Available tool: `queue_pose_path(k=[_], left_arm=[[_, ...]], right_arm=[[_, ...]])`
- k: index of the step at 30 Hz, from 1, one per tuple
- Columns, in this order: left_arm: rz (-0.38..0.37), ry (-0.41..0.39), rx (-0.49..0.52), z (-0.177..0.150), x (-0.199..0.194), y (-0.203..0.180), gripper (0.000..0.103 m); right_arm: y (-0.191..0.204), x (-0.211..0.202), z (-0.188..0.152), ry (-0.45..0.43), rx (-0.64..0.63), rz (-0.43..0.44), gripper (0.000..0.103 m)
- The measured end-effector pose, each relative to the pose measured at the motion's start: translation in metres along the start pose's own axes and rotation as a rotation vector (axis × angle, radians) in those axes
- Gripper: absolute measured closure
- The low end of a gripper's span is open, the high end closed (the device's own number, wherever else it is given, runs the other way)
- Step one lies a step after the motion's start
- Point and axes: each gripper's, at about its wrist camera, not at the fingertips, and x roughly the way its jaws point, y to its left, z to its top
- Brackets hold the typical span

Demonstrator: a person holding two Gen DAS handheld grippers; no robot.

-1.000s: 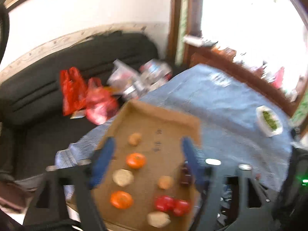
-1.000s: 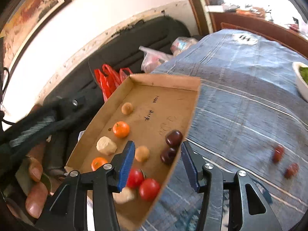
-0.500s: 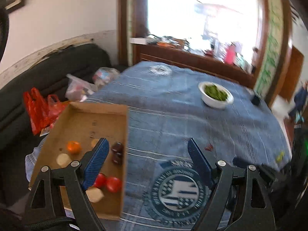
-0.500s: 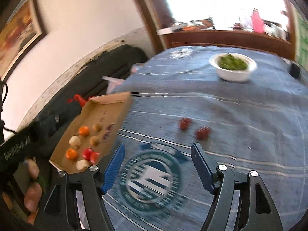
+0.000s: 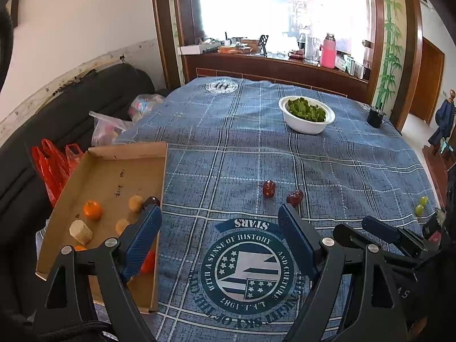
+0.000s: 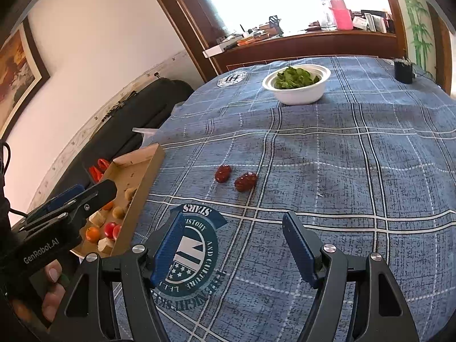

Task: Organize fruits
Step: 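Move both open tools back over the two red dates on the cloth, then grasp a red date with the left tool while the right grasps the other date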

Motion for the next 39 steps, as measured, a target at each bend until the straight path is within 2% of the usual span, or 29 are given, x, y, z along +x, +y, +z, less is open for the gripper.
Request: queue_pose_path(k=[8,10,12,17,26,34,37,39], left_arm=[[-0.009,0.086,-0.04,-0.005,0.026,0.007,0.019],[-0.013,0.111,-0.053,-0.006,0.033,0.009,0.019],[-0.019,0.133,-0.064,-0.006,0.04,0.01,0.019],[-0.03,0.159,-0.077,-0.006,0.049,0.014,0.019],[-0.07,0.191,-0.077,-0.002,0.06,0.013,0.019],[-0.095,0.211,-0.08,0.006,0.071,0.01,0.019],[-0.108,0.223,-0.076,0.009,0.078,0.006,0.019],[-0.116,0.23,-0.068,0.011,0.084,0.001,0.019]], right_arm=[[-0.005,0.013,-0.003,0.022,0.001,0.0,0.032],[-0.004,0.019,-0.003,0.034,-0.004,-0.004,0.037],[-0.004,0.028,-0.003,0.056,-0.013,-0.007,0.048],[0.001,0.048,0.002,0.096,-0.038,-0.023,0.055],[0.005,0.07,0.014,0.122,-0.057,-0.031,0.055],[0.001,0.103,0.031,0.153,-0.079,-0.082,0.055],[0.003,0.119,0.034,0.175,-0.125,-0.107,0.056],[0.006,0.12,0.035,0.171,-0.158,-0.13,0.071]])
